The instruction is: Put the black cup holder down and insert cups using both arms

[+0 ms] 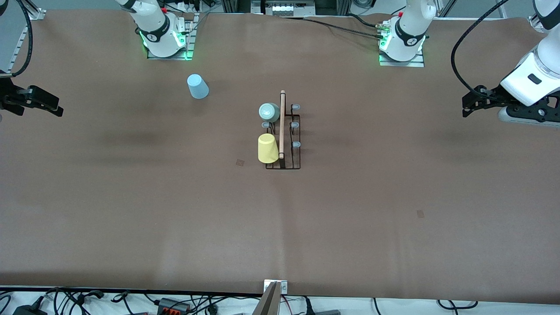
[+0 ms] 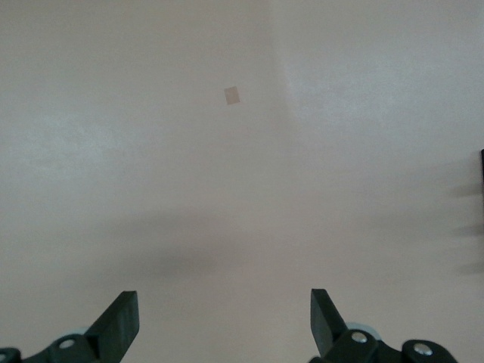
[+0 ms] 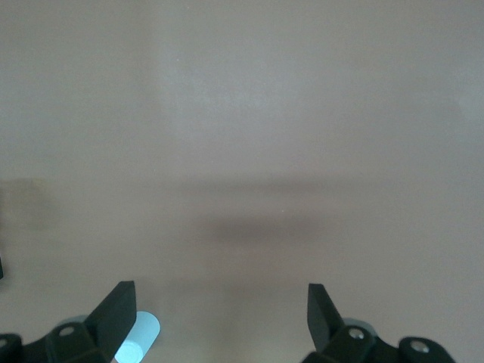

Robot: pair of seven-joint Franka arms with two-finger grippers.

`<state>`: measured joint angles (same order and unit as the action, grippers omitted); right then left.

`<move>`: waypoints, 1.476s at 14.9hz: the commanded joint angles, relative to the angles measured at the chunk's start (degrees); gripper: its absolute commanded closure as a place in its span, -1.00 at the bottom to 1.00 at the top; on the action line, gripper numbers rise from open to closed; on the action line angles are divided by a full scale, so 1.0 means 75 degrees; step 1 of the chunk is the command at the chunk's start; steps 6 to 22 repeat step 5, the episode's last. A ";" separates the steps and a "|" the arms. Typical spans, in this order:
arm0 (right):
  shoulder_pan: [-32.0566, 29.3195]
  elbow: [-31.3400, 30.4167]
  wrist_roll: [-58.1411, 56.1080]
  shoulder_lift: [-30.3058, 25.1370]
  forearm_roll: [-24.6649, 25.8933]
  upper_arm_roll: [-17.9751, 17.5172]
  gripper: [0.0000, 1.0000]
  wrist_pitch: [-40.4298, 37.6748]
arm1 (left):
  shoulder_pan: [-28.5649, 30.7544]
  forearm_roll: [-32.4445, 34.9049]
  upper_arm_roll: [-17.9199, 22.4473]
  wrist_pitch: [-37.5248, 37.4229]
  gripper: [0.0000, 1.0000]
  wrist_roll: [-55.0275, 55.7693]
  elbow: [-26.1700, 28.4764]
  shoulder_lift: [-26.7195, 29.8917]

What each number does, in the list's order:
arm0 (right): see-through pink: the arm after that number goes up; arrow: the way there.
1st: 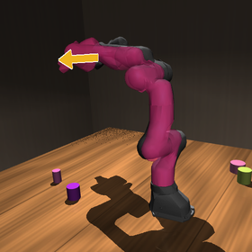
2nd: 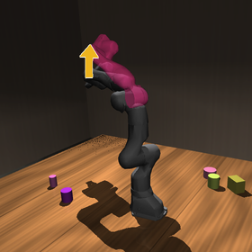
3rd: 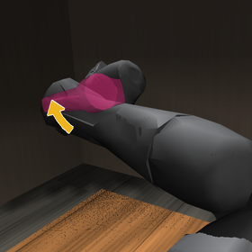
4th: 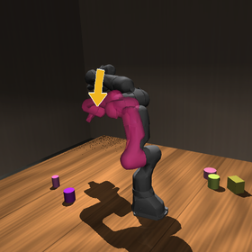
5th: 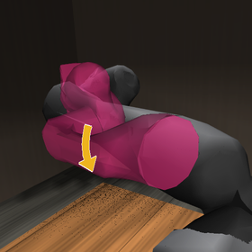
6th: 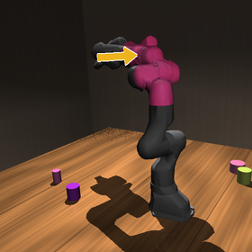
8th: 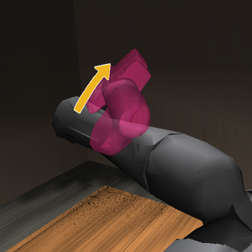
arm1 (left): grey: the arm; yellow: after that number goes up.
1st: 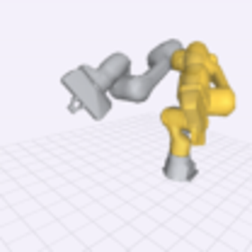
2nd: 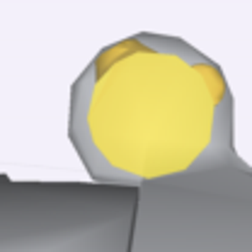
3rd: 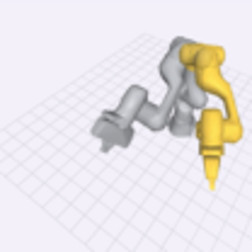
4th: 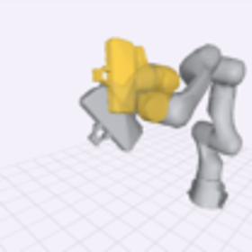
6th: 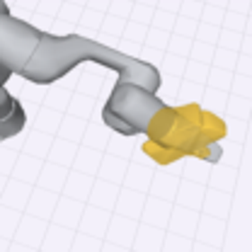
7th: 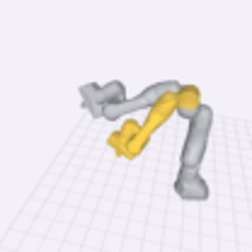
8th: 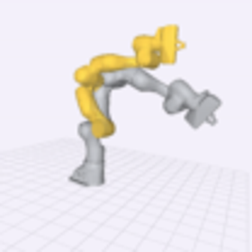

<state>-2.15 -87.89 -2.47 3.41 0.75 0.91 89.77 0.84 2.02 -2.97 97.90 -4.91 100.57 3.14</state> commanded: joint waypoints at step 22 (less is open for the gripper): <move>0.0005 0.0082 -0.0105 0.0026 -0.0100 0.0020 -1.00 -0.0017 | -0.0006 -0.0176 0.0009 -0.0163 -1.00 -0.0084 -0.0226 -0.0114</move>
